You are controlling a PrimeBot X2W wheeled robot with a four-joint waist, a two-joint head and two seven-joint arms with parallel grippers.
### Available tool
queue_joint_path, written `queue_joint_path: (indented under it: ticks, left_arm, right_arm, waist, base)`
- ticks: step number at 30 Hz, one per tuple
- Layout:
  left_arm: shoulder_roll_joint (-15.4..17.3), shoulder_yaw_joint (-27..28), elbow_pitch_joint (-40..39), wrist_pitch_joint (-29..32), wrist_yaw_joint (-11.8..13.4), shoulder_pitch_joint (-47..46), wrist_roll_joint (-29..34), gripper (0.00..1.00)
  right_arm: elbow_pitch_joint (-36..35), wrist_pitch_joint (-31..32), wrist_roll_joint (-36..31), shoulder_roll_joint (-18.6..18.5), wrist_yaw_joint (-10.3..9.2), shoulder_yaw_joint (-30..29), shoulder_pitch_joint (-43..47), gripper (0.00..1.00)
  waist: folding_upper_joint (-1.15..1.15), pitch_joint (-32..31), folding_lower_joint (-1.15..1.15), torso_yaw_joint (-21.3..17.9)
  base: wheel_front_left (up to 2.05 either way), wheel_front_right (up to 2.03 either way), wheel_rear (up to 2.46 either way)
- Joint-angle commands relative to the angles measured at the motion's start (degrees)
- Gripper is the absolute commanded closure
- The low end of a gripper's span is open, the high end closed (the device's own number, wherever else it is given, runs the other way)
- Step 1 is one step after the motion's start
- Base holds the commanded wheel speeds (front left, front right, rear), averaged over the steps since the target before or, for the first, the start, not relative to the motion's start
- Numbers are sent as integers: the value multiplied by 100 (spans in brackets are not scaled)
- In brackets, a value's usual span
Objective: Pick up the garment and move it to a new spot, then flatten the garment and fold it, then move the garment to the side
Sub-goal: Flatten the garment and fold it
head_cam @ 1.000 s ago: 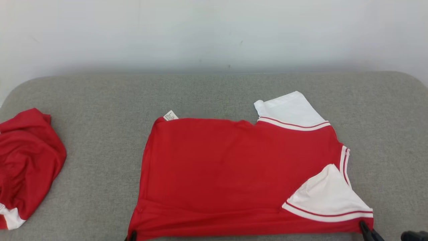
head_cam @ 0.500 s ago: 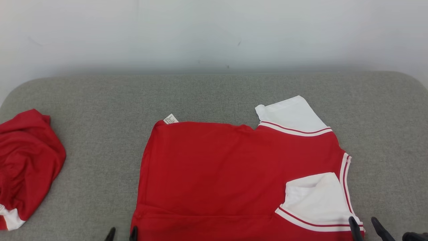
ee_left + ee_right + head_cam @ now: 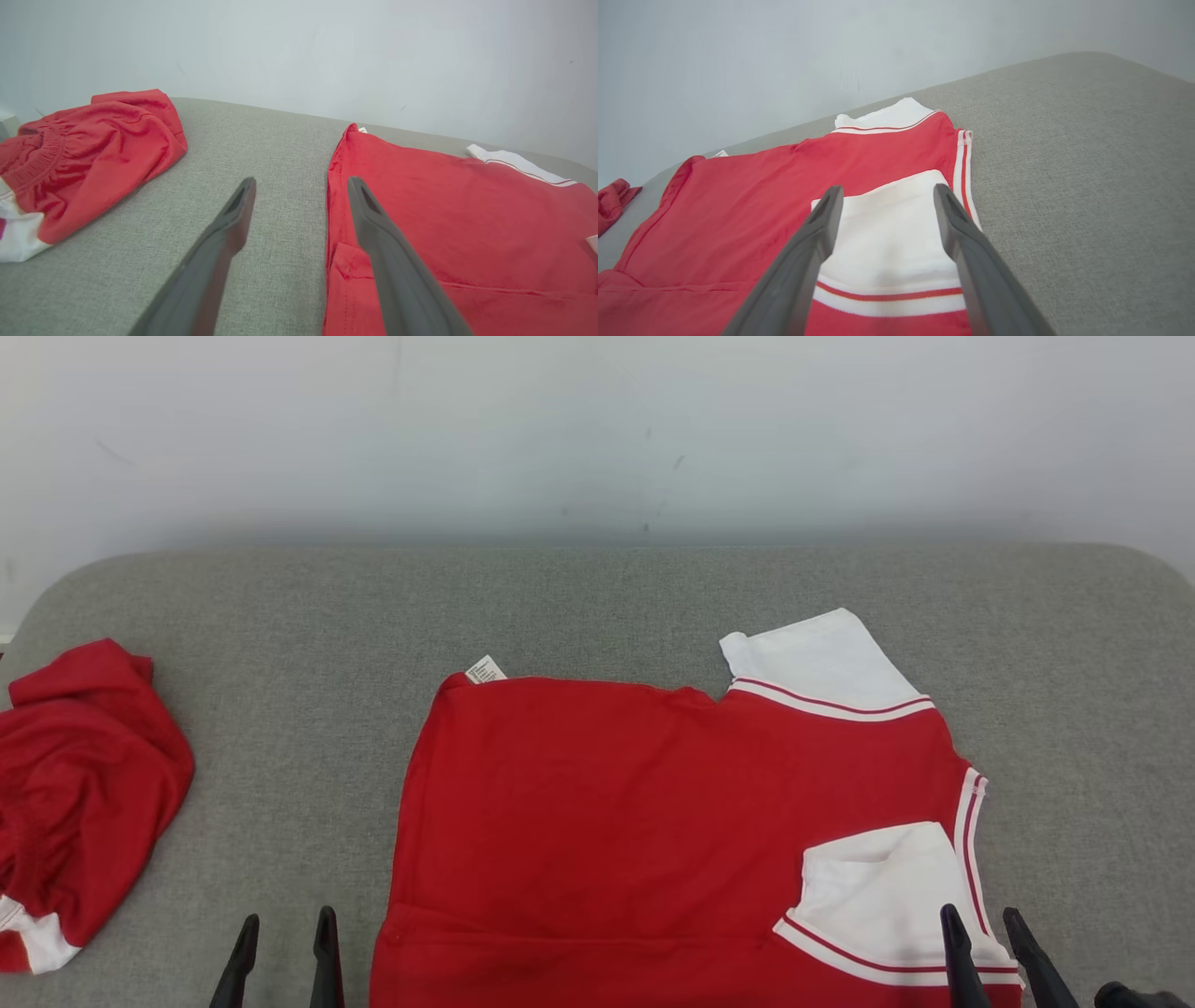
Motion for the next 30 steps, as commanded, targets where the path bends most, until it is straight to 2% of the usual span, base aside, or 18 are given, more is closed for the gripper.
queue_joint_path:
  ticks: [1,9,17,30]
  left_arm:
    - [-61,100,-90,-20,-2,91,153,0]
    - [-171,441,-253,-20,-6,155,400,0]
    - [-159,178,97,-19,-8,-434,328,0]
    - [996,-923,2056,-19,-10,-2828,-365,0]
  right_arm:
    - [95,-129,7,103,-10,-29,-65,0]
    - [401,-368,-319,494,-10,-150,-212,0]
    - [286,-368,-554,608,-10,-103,-507,0]
    - [723,-367,-784,429,-9,550,-2336,0]
  waist:
    - [0,-13,0,-15]
    - [0,-29,0,-132]
    - [0,68,0,-206]
    - [0,924,0,-843]
  base:
    - [0,0,0]
    - [0,0,0]
    - [0,0,0]
    - [0,0,0]
